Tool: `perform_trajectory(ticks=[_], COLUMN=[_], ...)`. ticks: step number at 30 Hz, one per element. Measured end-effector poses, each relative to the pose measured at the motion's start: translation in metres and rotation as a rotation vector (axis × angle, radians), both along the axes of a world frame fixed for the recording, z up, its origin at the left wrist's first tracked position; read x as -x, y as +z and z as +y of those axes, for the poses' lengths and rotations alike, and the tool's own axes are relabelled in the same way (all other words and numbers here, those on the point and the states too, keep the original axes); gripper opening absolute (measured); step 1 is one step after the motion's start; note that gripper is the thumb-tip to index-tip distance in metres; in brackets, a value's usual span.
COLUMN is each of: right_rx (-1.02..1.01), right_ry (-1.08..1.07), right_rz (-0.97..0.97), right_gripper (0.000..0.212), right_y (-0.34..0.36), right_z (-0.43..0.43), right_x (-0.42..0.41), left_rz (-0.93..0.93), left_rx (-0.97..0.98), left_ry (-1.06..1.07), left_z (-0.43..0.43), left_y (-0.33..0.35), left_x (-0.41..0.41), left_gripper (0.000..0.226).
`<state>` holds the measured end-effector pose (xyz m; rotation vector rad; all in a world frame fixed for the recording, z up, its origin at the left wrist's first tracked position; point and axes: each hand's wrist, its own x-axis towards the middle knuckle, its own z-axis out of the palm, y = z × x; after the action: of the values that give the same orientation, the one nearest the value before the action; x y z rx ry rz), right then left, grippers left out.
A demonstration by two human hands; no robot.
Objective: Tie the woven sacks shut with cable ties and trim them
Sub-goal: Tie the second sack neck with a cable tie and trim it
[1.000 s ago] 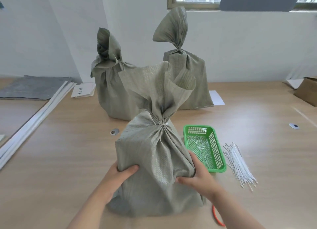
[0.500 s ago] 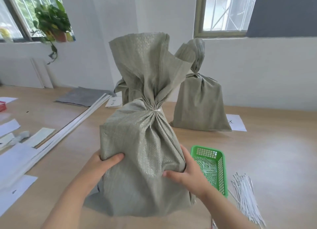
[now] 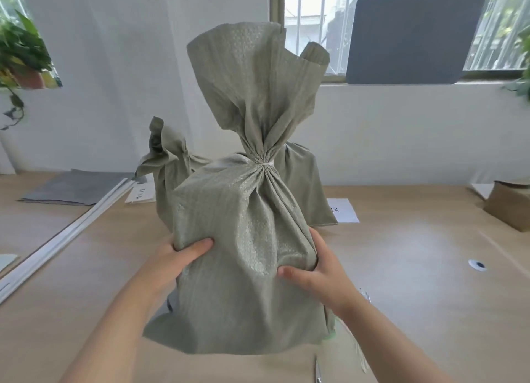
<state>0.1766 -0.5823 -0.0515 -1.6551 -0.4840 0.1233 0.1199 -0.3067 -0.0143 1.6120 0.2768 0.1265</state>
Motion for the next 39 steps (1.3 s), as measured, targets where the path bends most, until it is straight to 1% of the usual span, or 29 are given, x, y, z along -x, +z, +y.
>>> perform_trajectory(ticks=[1,2,3,4,6,7,8,9,11,13,14,17,18,20,21,22,24,26,30,33,36,39], right_rx=[-0.004,-0.009,-0.018,-0.033,-0.046,-0.041,-0.031,-0.023,-0.015,0.004,0.012,0.012,0.016,0.016,0.018,0.021,0.031,0.039,0.085,0.100,0.117,0.126], right_ry=[-0.003,-0.005,-0.010,-0.013,-0.014,-0.007,-0.001,0.000,-0.019,-0.040,-0.051,-0.090,-0.103,-0.126,-0.145,-0.172,-0.219,-0.220,-0.242,-0.254,-0.266,-0.240], right_rz=[-0.001,-0.003,-0.008,-0.015,-0.022,-0.022,-0.026,-0.034,-0.048,-0.055,-0.058,-0.052,-0.050,-0.053,-0.058,-0.065,-0.063,-0.057,-0.050,-0.043,-0.049,-0.034], right_gripper=[0.076,0.075,0.075,0.074,0.072,0.072,0.071,0.071,0.071,0.070,0.070,0.069,0.070,0.070,0.070,0.069,0.067,0.068,0.064,0.067,0.066,0.067], right_y=[0.001,0.002,0.004,0.007,0.011,0.014,0.017,0.021,0.029,0.036,0.039,0.047,0.050,0.055,0.057,0.058,0.060,0.062,0.062,0.056,0.045,0.027], right_z=[-0.009,-0.018,-0.028,-0.039,-0.067,-0.084,-0.103,-0.123,-0.163,-0.200,-0.217,-0.265,-0.278,-0.300,-0.309,-0.317,-0.333,-0.347,-0.373,-0.391,-0.407,-0.422], right_x=[-0.002,-0.005,-0.008,-0.013,-0.025,-0.031,-0.039,-0.046,-0.060,-0.075,-0.083,-0.100,-0.106,-0.118,-0.124,-0.130,-0.143,-0.157,-0.192,-0.227,-0.270,-0.315], left_rz=[-0.001,-0.003,-0.014,-0.036,-0.080,-0.077,-0.086,-0.105,-0.134,-0.122,-0.113,-0.096,-0.095,-0.106,-0.105,-0.103,-0.099,-0.091,-0.072,-0.049,-0.019,0.011], left_rx=[-0.003,-0.003,-0.005,-0.004,-0.030,-0.048,-0.045,-0.045,-0.037,-0.021,-0.014,-0.009,-0.001,0.011,0.012,0.011,0.003,-0.012,-0.036,-0.040,-0.014,0.016], left_ry=[0.001,0.004,0.006,-0.007,-0.015,0.003,0.004,-0.004,-0.020,-0.036,-0.053,-0.102,-0.124,-0.164,-0.180,-0.199,-0.256,-0.288,-0.337,-0.346,-0.360,-0.354], left_z=[-0.009,-0.019,-0.031,-0.041,-0.071,-0.088,-0.104,-0.123,-0.161,-0.196,-0.213,-0.258,-0.270,-0.292,-0.303,-0.311,-0.324,-0.336,-0.358,-0.376,-0.393,-0.408], left_y=[0.003,0.006,0.010,0.013,0.022,0.025,0.025,0.027,0.030,0.030,0.031,0.034,0.035,0.038,0.039,0.039,0.037,0.033,0.024,0.016,0.004,-0.012], left_x=[-0.003,-0.007,-0.011,-0.017,-0.027,-0.032,-0.038,-0.044,-0.062,-0.083,-0.093,-0.121,-0.132,-0.154,-0.166,-0.178,-0.200,-0.221,-0.264,-0.300,-0.339,-0.381], left_gripper=[0.039,0.029,0.028,0.038,0.081,0.097,0.105,0.105,0.092,0.080,0.079,0.087,0.079,0.046,0.035,0.029,0.030,0.033,0.025,0.027,0.021,0.023])
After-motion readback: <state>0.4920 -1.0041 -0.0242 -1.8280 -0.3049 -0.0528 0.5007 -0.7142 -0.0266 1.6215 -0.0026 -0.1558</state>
